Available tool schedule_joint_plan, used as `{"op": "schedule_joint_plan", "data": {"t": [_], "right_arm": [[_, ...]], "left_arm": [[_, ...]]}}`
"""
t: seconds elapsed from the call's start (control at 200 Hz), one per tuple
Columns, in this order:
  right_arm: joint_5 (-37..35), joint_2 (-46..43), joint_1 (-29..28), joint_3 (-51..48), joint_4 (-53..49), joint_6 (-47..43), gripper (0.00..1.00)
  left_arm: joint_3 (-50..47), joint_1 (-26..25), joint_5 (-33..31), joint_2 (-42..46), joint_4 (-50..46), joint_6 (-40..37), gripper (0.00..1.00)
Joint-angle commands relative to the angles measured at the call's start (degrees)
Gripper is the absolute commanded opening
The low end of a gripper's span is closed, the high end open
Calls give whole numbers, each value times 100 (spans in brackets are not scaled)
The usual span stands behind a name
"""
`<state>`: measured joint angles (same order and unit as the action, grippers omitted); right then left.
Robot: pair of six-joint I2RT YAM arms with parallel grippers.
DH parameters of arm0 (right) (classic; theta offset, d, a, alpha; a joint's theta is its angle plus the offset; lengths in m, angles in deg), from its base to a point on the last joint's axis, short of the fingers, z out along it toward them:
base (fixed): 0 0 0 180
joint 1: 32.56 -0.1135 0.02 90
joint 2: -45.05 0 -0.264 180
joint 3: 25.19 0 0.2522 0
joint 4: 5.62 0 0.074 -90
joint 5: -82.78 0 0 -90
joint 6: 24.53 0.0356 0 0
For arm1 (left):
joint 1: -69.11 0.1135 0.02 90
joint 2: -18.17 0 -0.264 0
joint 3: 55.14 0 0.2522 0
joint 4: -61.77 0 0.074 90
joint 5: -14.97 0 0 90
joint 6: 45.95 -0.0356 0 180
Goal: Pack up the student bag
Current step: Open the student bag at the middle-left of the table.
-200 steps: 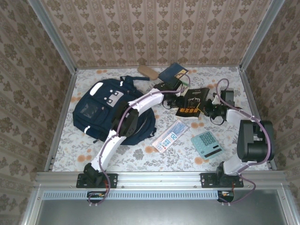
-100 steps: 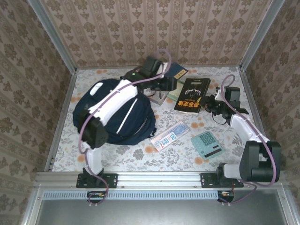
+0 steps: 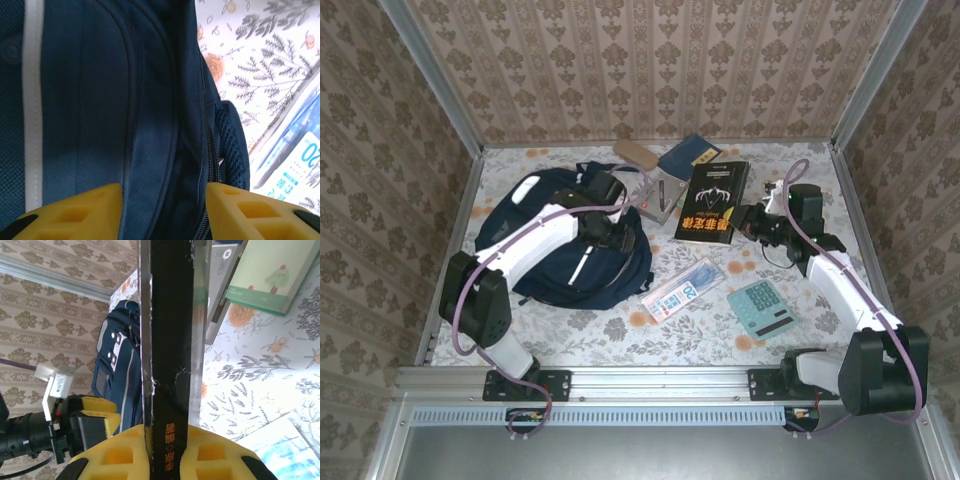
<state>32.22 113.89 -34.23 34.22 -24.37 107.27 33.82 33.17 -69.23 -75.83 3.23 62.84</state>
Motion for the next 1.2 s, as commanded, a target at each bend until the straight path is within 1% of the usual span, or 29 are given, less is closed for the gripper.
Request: {"op": "schedule_joint_plan", "data": {"t": [0.0,0.07,0.15,0.26,0.475,0.515,0.575,0.645,0.7,0.72,0.83,0.86,0.885,1.065,1.195], "right_arm": [[23,-109,-116,82,389,90,0],[-11,-137,-173,76,377,83,0],[-38,-190,-208,67,336,65,0],[-59,-280,-228,3,272,47,0],[-66,-345,-237,-144,293,73,0],[-68,-345,-244,-153,296,74,0],[-71,-337,-246,-157,297,81,0],[-68,-335,-254,-153,325,99,0],[-69,-336,-272,-161,339,113,0],[-72,-336,-285,-161,341,117,0],[-82,-336,-359,-163,367,141,0],[-85,-336,-382,-162,383,160,0],[-92,-336,-400,-172,396,176,0],[-106,-369,-598,-147,624,432,0],[-169,-363,-833,-125,953,741,0]], "left_arm": [[-63,-14,184,-2,86,-142,48],[-58,-15,53,-108,118,-106,47],[-70,22,-439,-144,83,-28,46],[-132,114,-924,-162,48,-71,46],[-118,-55,-1143,-624,-14,-417,49],[-111,-105,-1205,-722,-23,-443,51],[-81,-211,-1312,-870,-52,-494,56],[-26,-321,-1611,-1015,-127,-526,57],[25,-398,-1879,-1108,-219,-530,52],[44,-413,-2013,-1147,-257,-521,49],[94,-425,-2363,-1164,-360,-510,19],[100,-426,-2443,-1136,-374,-507,8],[112,-426,-2481,-1102,-389,-520,0],[488,-418,-2653,-641,-691,-516,0],[1132,-323,-2652,-306,-1108,-532,0]]}}
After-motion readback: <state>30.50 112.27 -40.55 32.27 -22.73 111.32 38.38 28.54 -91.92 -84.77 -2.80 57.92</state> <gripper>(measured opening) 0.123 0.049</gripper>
